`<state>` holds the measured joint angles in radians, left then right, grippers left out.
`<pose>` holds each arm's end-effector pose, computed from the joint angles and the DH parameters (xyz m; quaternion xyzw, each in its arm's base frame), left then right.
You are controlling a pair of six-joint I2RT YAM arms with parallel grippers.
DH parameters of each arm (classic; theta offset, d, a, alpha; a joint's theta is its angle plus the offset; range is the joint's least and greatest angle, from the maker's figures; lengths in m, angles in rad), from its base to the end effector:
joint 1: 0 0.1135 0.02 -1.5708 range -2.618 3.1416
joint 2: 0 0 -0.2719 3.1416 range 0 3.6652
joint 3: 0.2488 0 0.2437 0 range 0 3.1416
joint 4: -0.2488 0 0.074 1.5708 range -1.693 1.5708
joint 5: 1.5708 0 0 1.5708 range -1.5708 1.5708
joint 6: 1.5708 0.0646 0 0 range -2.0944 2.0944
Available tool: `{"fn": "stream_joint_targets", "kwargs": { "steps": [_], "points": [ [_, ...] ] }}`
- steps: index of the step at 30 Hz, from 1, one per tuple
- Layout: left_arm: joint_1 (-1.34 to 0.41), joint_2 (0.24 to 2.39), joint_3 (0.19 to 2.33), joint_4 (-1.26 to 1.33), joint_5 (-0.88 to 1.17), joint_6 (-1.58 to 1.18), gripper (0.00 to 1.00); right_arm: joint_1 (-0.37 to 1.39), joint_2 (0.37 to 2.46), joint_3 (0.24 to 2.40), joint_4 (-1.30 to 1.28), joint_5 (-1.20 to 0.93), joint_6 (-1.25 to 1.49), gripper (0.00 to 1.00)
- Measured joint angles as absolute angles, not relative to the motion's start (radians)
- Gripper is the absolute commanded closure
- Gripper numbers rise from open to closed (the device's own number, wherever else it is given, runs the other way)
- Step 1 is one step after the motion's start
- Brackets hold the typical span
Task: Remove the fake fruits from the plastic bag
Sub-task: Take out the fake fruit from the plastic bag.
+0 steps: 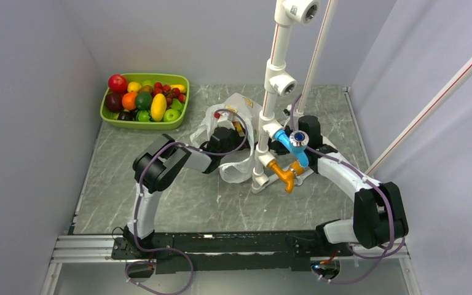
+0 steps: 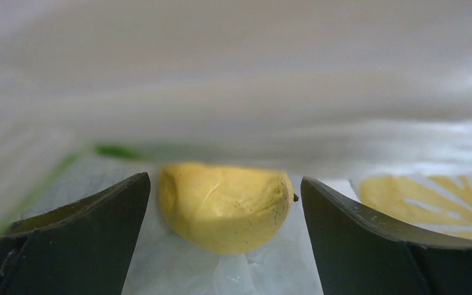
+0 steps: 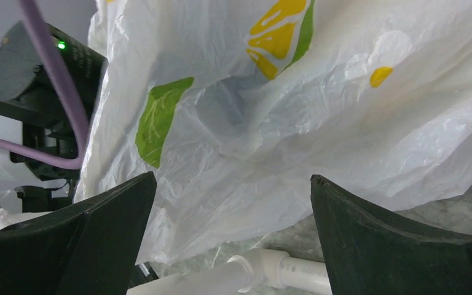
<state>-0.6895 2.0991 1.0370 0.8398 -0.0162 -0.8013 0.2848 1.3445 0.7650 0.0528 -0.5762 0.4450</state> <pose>0.3553 -0.2916 0.1407 -0.0487 0.7796 -0.4188 0.4630 0.2783 0.1181 0.2349 -0.0747 0.8397 0.4007 0.3587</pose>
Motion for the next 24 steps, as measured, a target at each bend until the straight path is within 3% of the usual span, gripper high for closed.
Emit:
{"fn": "stream_joint_targets", "kwargs": {
  "steps": [6,15,24],
  "points": [
    [-0.702,2.171,1.129,0.778,-0.015,-0.805,0.14,0.284,1.345,0.773,0.054,-0.553,0.448,0.01],
    [-0.704,2.206,1.199,0.74,-0.014,-0.797,0.63,0.284,1.343,0.783,0.055,-0.506,0.452,0.01],
    [-0.694,2.004,0.999,0.649,-0.002,-0.756,0.8,0.284,1.277,0.698,0.171,-0.472,0.489,0.01]
  ]
}}
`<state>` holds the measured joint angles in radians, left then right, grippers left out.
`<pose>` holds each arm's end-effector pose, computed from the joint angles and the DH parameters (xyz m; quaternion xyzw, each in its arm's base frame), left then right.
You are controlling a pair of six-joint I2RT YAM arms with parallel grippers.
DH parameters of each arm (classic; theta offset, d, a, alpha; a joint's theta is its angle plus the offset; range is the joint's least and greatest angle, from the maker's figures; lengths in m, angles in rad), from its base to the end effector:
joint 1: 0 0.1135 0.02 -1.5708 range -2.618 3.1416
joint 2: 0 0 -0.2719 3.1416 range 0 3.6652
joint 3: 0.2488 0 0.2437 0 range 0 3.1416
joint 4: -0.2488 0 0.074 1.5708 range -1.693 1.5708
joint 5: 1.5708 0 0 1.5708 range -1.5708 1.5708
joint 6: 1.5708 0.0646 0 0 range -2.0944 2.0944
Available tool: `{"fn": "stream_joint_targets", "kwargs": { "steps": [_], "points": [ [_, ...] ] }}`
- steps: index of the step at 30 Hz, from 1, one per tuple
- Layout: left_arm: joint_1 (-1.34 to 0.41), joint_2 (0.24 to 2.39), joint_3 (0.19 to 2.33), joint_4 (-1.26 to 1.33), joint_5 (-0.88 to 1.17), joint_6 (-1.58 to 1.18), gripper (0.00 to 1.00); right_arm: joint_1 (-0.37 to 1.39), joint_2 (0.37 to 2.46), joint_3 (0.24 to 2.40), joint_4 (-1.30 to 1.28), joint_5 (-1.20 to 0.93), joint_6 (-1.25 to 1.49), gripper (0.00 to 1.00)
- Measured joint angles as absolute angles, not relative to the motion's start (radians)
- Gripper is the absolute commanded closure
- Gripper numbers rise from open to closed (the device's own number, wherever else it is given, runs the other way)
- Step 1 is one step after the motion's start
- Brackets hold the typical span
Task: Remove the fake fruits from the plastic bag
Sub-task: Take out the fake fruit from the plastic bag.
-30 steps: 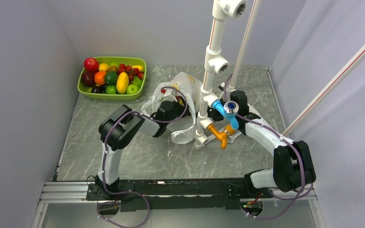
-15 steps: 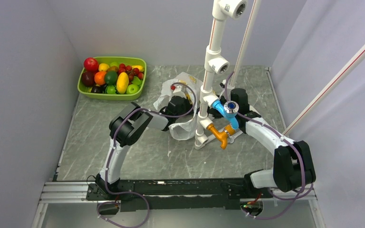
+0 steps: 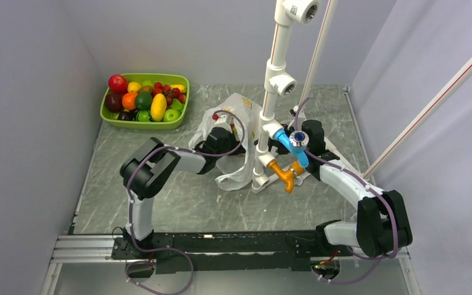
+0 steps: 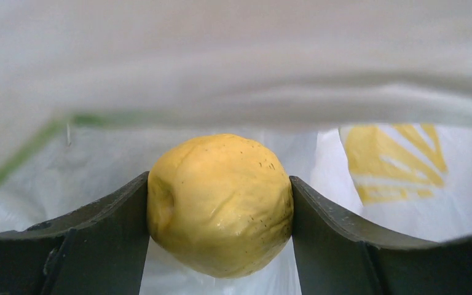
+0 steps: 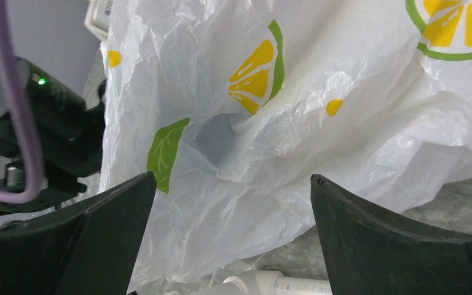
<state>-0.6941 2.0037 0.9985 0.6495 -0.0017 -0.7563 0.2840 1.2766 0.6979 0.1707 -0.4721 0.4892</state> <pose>0.3392 -0.2822 0.1448 -0.0260 0.8206 -0.3781 0.4277 0.2725 0.1101 0.2426 -0.0445 0.8214 0.3823 0.4209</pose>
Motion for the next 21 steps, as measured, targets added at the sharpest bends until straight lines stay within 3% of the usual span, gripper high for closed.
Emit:
{"fn": "stream_joint_targets", "kwargs": {
  "steps": [9,19,21],
  "points": [
    [-0.69,1.775,0.91,0.458,0.065,-0.697,0.92,0.309,1.274,0.651,0.281,-0.482,0.529,0.01],
    [-0.691,1.502,0.799,0.163,0.113,-0.616,0.89,0.409,1.209,0.655,0.229,-0.39,0.471,0.01],
    [-0.69,1.441,0.796,0.093,0.118,-0.593,0.93,0.415,1.209,0.655,0.231,-0.376,0.471,0.01]
  ]
}}
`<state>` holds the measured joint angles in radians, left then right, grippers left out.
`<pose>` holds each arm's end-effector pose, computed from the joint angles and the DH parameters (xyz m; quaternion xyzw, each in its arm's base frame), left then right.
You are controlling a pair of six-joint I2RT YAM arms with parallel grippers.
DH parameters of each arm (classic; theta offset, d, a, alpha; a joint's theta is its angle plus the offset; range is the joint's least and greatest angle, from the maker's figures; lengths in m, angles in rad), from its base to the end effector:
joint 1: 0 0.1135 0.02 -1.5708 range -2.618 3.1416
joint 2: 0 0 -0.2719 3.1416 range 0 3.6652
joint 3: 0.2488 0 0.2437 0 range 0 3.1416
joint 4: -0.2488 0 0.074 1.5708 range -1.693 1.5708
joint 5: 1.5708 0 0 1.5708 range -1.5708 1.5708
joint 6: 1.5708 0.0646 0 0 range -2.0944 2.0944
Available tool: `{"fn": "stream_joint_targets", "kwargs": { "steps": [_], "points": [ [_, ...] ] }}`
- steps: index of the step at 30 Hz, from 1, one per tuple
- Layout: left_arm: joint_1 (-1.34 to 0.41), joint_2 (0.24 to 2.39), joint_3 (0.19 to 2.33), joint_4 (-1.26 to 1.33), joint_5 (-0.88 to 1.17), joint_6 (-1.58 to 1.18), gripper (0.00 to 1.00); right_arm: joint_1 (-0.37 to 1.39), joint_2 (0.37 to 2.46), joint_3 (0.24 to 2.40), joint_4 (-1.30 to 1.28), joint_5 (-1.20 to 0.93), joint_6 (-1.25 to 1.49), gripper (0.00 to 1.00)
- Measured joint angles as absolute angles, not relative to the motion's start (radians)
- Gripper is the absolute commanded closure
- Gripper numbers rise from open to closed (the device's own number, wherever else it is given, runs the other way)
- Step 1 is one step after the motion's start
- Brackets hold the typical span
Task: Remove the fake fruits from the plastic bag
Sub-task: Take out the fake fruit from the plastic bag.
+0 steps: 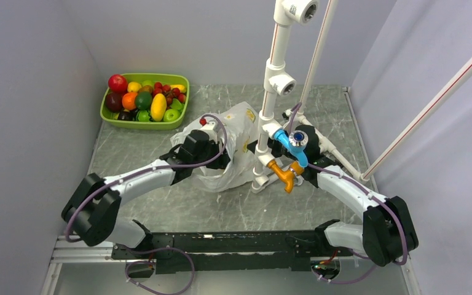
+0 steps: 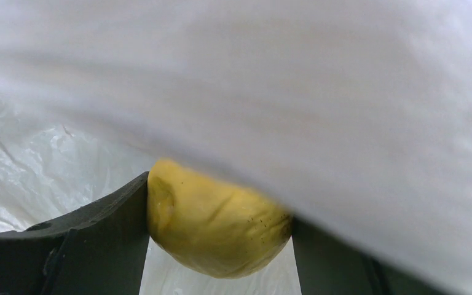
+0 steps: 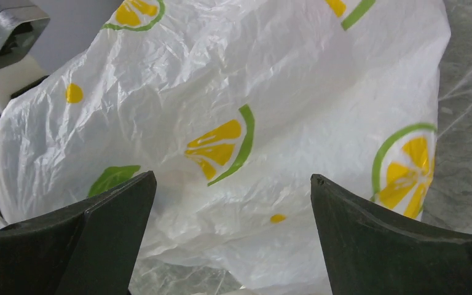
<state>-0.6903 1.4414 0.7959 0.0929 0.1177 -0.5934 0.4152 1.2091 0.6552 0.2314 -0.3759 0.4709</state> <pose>0.2475 -0.2143 0.2165 0.0709 0.8693 -0.3324 0.3590 0.2498 0.1360 0.2521 -0.0869 0.7999 0.3831 0.4537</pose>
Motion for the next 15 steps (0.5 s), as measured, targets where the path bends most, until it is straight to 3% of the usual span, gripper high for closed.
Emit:
{"fn": "stream_joint_targets", "kwargs": {
  "steps": [6,12,15],
  "points": [
    [-0.691,1.39,0.814,-0.011,0.143,-0.568,0.97,0.417,1.225,0.655,0.231,-0.346,0.477,0.03],
    [-0.691,1.46,0.791,0.06,0.152,-0.619,1.0,0.417,1.27,0.648,0.234,-0.363,0.562,0.18],
    [-0.69,1.549,0.813,0.084,0.145,-0.654,1.0,0.416,1.292,0.618,0.269,-0.395,0.64,0.32]
  ]
}}
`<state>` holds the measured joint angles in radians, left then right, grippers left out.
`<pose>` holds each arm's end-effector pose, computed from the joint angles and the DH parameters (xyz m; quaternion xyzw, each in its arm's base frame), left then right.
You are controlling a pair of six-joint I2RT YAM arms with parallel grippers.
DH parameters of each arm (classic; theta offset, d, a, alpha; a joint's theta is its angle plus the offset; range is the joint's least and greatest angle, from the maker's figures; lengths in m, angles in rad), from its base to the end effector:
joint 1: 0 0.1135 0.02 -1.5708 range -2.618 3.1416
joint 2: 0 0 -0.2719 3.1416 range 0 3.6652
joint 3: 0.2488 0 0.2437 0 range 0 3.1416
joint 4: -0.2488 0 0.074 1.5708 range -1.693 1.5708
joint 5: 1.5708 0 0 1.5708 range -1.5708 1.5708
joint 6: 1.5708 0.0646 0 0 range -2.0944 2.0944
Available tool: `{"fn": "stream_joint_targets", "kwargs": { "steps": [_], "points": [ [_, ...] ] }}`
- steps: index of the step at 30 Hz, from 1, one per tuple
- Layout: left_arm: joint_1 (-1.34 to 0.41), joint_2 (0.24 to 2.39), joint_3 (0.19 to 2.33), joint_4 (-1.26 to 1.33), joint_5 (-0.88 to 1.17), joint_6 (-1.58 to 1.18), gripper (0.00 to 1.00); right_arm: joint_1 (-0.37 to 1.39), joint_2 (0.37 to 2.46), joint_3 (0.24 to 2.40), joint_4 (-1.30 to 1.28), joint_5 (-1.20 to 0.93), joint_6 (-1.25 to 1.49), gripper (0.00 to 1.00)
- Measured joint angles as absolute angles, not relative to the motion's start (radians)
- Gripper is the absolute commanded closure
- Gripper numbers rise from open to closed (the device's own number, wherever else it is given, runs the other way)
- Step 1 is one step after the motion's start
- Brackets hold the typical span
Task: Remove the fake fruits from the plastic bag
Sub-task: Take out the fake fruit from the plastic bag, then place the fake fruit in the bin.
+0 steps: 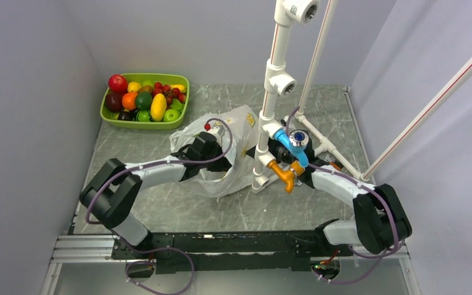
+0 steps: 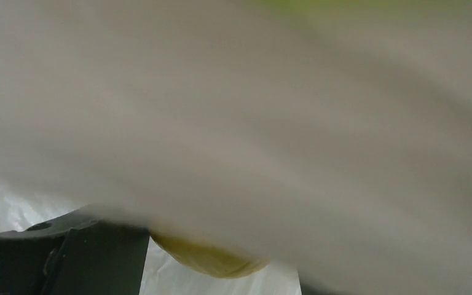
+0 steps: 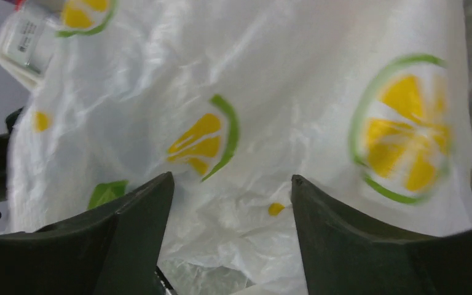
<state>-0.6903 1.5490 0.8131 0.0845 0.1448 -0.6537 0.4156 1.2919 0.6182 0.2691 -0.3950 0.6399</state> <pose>0.2555 -0.2231 0.1876 0.0485 0.8931 -0.3262 0.3059 0.2553 0.1398 0.2218 -0.0157 0.8255 0.4134 0.3840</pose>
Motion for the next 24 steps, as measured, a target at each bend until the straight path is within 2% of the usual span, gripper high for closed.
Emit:
{"fn": "stream_joint_targets", "kwargs": {
  "steps": [4,11,18,24],
  "points": [
    [-0.693,1.608,0.819,0.112,0.117,-0.72,1.0,0.383,1.383,0.549,0.348,-0.415,0.742,0.51],
    [-0.709,1.54,0.769,0.118,0.042,-0.765,1.0,0.333,1.606,0.61,0.35,-0.4,0.812,0.52],
    [-0.711,1.33,0.703,0.037,0.067,-0.731,1.0,0.31,1.751,0.757,0.333,-0.314,0.79,0.49],
    [-0.713,1.042,0.609,-0.05,0.114,-0.699,1.0,0.253,1.855,0.913,0.276,-0.305,0.703,0.3]
  ]
}}
